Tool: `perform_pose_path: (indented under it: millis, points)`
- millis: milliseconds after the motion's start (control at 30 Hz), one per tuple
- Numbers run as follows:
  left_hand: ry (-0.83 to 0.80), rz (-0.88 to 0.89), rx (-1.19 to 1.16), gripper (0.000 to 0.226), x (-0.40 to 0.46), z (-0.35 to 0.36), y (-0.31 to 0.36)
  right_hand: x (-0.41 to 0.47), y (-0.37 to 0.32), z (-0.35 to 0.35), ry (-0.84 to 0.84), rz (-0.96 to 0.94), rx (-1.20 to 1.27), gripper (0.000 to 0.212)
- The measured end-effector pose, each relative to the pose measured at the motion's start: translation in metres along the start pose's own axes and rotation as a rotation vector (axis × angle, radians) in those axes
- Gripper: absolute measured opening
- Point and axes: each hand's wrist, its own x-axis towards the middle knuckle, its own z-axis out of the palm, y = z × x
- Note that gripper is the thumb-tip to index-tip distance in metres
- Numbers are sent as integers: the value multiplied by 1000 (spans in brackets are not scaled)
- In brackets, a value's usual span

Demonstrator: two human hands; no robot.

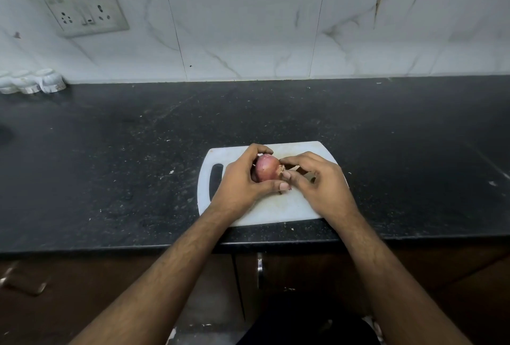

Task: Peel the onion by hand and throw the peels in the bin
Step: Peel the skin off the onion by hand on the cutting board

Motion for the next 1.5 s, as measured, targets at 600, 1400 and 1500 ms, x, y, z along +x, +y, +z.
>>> perform_pose_path:
  millis: [600,1400,1500]
  points:
    - [-114,55,-17,51,-3,-4,0,-3,-5,10,-69,-91,-417,16]
    - [-147,28,28,33,-1,-2,4,9,-2,3,-234,166,-149,28]
    - [-139,-15,-61,37,-2,-3,2,7,2,-5,-151,142,-2,22]
